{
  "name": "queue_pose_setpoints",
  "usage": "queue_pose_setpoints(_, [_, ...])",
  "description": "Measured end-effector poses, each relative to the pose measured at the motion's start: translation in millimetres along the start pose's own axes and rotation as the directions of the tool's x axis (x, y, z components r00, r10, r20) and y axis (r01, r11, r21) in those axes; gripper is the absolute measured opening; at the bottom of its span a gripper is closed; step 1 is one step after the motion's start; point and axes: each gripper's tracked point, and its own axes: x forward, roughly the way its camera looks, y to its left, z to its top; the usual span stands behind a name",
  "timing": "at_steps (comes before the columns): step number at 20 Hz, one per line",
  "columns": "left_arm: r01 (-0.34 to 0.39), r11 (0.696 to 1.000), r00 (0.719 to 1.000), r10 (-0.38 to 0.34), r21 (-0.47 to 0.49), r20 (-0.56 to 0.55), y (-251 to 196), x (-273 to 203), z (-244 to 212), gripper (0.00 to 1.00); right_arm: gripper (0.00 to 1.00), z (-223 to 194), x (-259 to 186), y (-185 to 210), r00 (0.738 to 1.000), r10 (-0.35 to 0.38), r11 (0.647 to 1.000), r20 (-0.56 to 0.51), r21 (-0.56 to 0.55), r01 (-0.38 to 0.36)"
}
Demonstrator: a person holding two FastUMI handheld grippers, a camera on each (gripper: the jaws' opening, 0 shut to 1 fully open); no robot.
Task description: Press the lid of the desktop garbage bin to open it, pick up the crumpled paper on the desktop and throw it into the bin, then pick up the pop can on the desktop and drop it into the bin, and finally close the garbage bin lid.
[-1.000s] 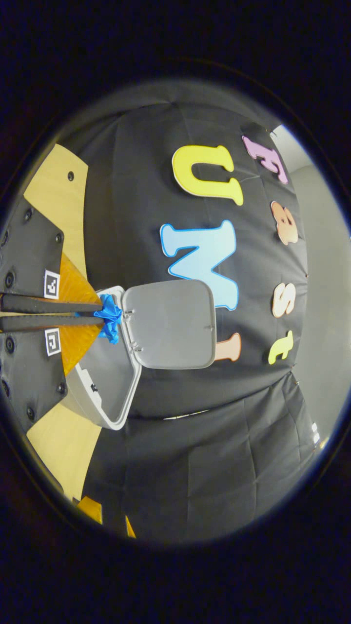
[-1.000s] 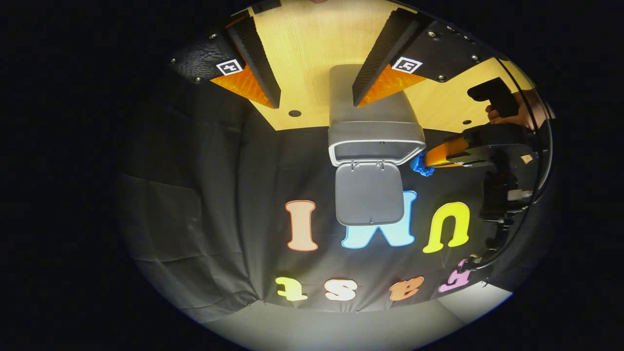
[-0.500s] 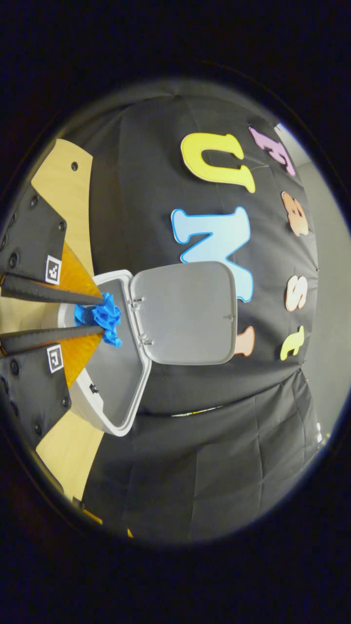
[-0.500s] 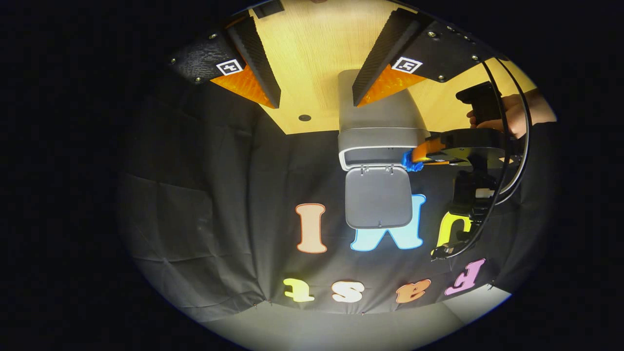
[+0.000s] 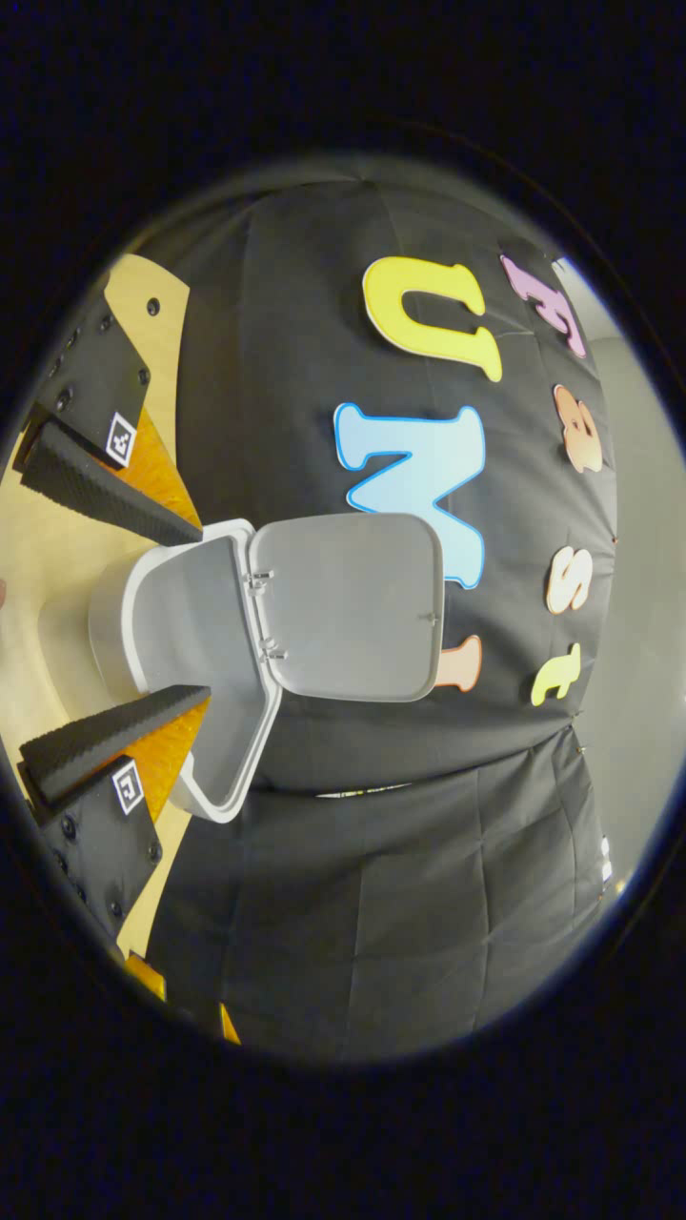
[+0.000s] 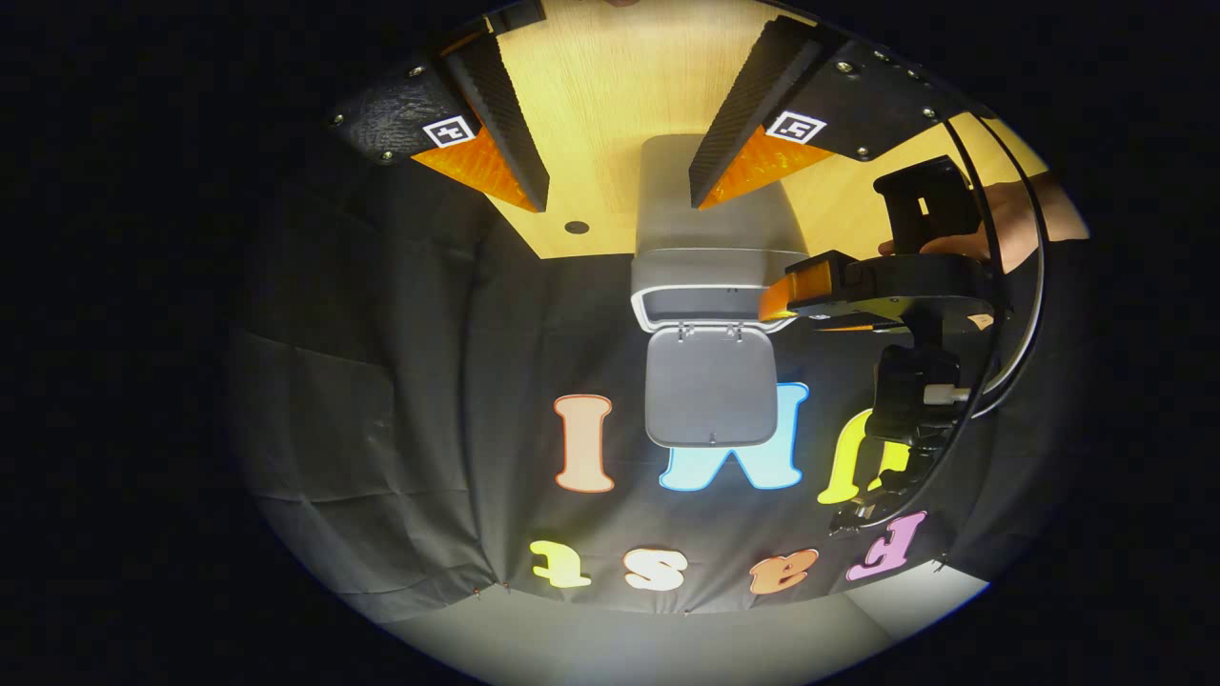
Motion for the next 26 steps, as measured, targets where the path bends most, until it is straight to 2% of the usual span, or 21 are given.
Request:
queue_pose_setpoints(6, [-0.067, 0.998, 0.997, 0.067, -0.014, 0.049, 31.2, -43.2, 11.6, 0.98, 0.95, -8.1, 4.6, 36.3, 0.993, 0.115, 0.993, -0.017, -0.006, -0.115])
queue_pose_setpoints(10, [-0.127, 0.992, 0.99, 0.128, -0.021, 0.054, 54.0, -72.1, 8.1, 0.97, 0.95, -25.3, 4.2, 73.0, 0.973, 0.223, 0.974, -0.06, -0.018, -0.225])
queue_pose_setpoints(11, [-0.142, 0.99, 0.988, 0.143, -0.023, 0.054, 59.0, -79.2, 6.3, 0.98, 0.95, -30.8, 3.9, 82.9, 0.964, 0.253, 0.967, -0.076, -0.021, -0.255])
queue_pose_setpoints(12, [-0.158, 0.987, 0.986, 0.159, -0.024, 0.055, 65.0, -85.8, 5.1, 0.94, 0.95, -36.1, 2.9, 92.5, 0.955, 0.28, 0.959, -0.092, -0.023, -0.284])
queue_pose_setpoints(18, [-0.235, 0.971, 0.971, 0.237, -0.048, 0.041, 88.5, -126.2, -6.6, 0.98, 0.95, -75.9, -9.5, 137.2, 0.889, 0.411, 0.903, -0.2, -0.045, -0.428])
queue_pose_setpoints(22, [-0.285, 0.957, 0.957, 0.287, -0.052, 0.032, 100.7, -151.7, -14.2, 0.94, 0.95, -104.8, -11.6, 152.2, 0.847, 0.453, 0.875, -0.279, -0.04, -0.482])
queue_pose_setpoints(26, [-0.329, 0.943, 0.943, 0.33, -0.044, 0.027, 109.5, -174.9, -18.7, 0.94, 0.95, -130.9, -13.1, 160.7, 0.811, 0.466, 0.861, -0.354, -0.032, -0.508])
